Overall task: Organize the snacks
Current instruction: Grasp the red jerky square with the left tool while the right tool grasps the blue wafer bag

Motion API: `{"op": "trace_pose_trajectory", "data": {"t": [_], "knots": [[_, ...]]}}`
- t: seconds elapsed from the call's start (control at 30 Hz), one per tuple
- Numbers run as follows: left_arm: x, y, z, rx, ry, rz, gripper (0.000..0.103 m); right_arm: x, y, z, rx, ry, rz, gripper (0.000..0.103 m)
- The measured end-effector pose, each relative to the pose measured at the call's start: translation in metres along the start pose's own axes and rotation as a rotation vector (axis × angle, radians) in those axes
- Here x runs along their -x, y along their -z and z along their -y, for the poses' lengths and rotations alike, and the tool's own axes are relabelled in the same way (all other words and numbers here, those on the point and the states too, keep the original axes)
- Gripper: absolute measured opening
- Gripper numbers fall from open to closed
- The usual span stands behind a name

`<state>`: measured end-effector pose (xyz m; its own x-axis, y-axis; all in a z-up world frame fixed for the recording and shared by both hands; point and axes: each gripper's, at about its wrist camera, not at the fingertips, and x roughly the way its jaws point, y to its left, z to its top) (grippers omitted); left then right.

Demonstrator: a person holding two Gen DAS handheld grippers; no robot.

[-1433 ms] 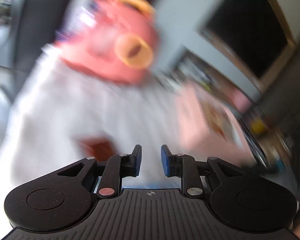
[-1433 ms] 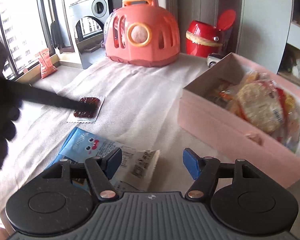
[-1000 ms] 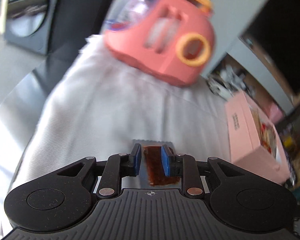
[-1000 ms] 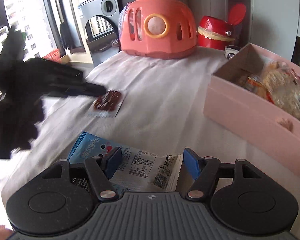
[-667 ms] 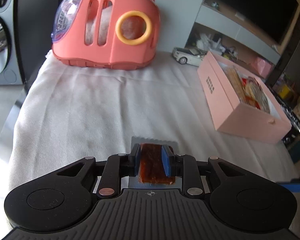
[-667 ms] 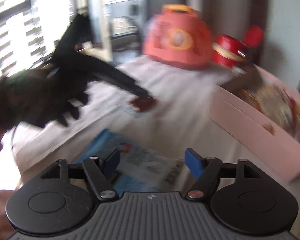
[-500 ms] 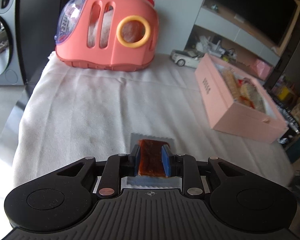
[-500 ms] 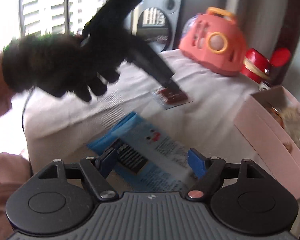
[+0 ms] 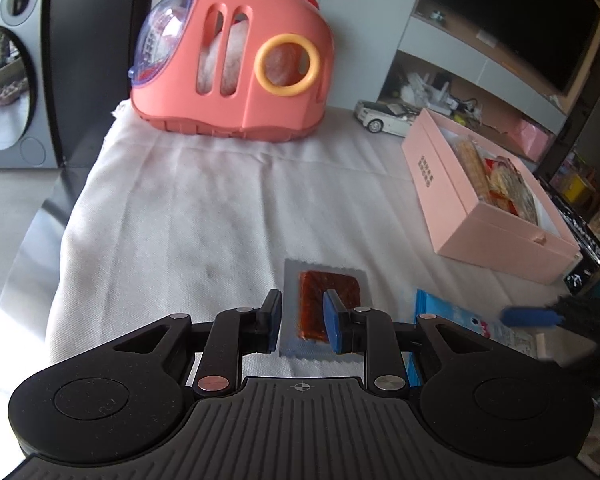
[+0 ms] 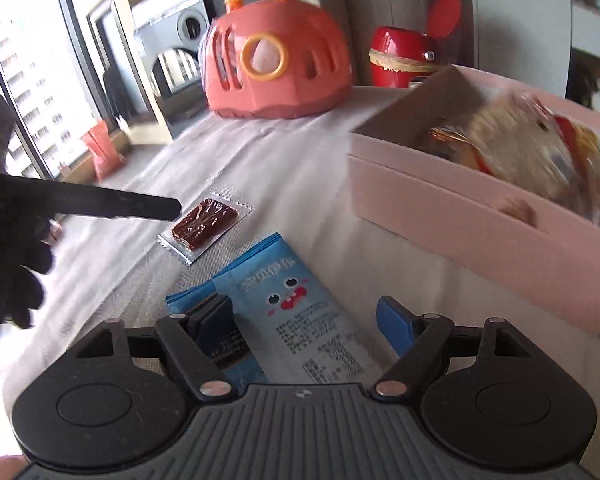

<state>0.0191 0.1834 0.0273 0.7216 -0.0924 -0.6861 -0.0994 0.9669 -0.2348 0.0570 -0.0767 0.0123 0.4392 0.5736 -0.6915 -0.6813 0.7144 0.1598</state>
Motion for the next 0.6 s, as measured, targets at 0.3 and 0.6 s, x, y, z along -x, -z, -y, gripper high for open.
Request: {"op": "trace_pose_trajectory", "data": {"t": [0.3,0.6], "knots": [[-0.003,0.001,0.014,-0.068,-0.016,-0.013,0.026,0.034,0.023,-0.036,0.285,-0.013,0.046,0.08],[0.003,0.003,0.023,-0.137,-0.047,-0.01,0.027,0.002,0.012,-0.033,0.249,0.137,0.029,0.08]]}}
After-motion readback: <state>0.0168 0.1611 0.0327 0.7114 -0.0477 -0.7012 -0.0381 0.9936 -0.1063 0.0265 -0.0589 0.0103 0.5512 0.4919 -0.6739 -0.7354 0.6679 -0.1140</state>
